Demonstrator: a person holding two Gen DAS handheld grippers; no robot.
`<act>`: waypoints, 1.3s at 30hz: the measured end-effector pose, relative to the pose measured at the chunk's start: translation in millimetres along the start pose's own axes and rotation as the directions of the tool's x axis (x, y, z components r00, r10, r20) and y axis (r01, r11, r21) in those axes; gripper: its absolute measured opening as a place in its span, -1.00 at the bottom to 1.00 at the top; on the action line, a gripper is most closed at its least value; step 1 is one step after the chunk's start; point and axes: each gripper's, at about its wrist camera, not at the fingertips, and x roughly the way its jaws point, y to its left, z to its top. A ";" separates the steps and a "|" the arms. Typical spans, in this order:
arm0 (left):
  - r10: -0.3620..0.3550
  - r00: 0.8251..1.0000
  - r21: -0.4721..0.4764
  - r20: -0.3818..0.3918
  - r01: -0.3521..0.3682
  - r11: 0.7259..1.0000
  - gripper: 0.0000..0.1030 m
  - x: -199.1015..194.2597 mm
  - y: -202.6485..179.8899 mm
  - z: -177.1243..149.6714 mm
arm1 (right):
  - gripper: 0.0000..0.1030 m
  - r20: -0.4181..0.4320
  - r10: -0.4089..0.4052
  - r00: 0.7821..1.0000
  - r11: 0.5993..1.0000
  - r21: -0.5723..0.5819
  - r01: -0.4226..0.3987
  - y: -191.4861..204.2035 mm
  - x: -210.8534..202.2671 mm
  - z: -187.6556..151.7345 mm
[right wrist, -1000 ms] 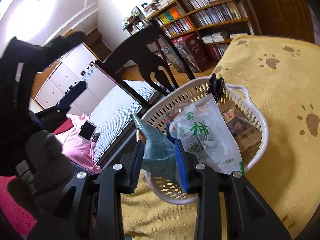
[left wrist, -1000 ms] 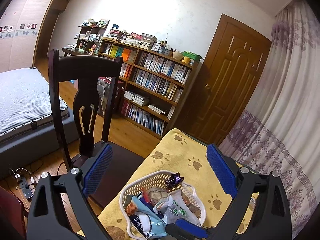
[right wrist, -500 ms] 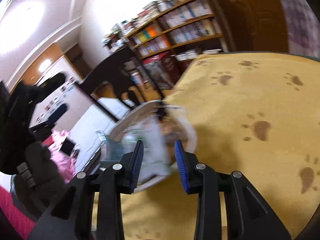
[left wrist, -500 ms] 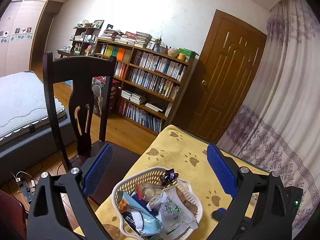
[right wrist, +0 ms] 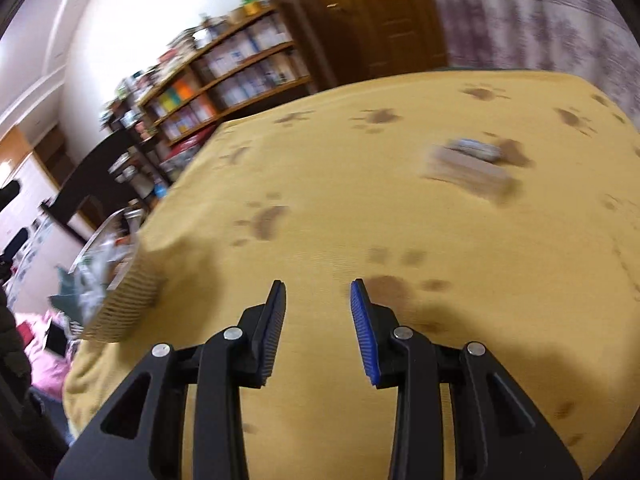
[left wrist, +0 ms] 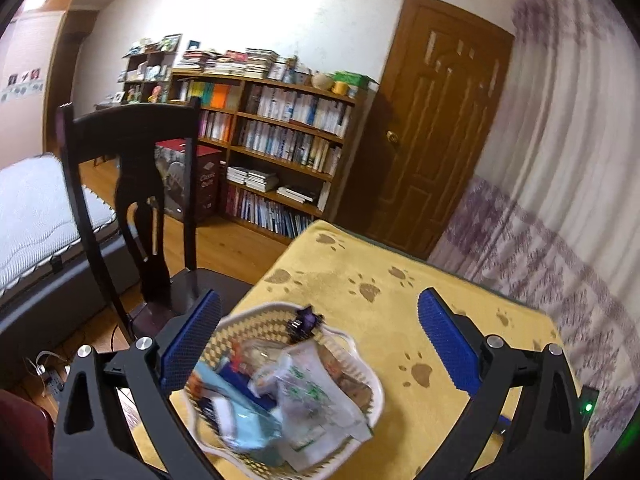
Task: Organize snacks
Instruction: 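Reach the left gripper down and grasp the clear pastry tray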
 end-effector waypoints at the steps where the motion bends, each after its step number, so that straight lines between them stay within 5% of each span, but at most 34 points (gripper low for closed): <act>1: -0.008 1.000 0.025 -0.010 0.008 1.000 0.94 2.3 -9.8 -4.5 | -0.34 0.009 -0.031 0.999 0.999 0.016 0.031 -11.0 -1.2 -1.6; 10: -0.098 0.987 0.211 -0.131 0.124 0.970 0.94 33.3 -98.2 -45.7 | -0.32 0.081 -0.243 0.967 0.969 0.073 0.238 -78.9 -26.4 1.6; 16: -0.181 0.958 0.355 -0.222 0.252 0.900 0.94 66.0 -174.7 -78.4 | -0.31 0.129 -0.358 0.925 0.932 0.105 0.347 -99.7 -35.1 5.7; 23: -0.223 0.905 0.414 -0.362 0.370 0.831 0.94 124.3 -250.9 -111.3 | -0.30 0.159 -0.373 0.914 0.920 0.194 0.342 -116.3 -45.7 3.4; 26: -0.228 0.891 0.438 -0.393 0.400 0.805 0.94 145.1 -276.3 -122.2 | 0.03 0.182 -0.382 0.906 0.915 0.215 0.342 -117.6 -52.0 0.1; 39: -0.179 0.830 0.514 -0.528 0.480 0.710 0.94 216.8 -341.0 -170.1 | 0.04 0.175 -0.422 0.889 0.886 0.288 0.364 -130.2 -53.6 0.8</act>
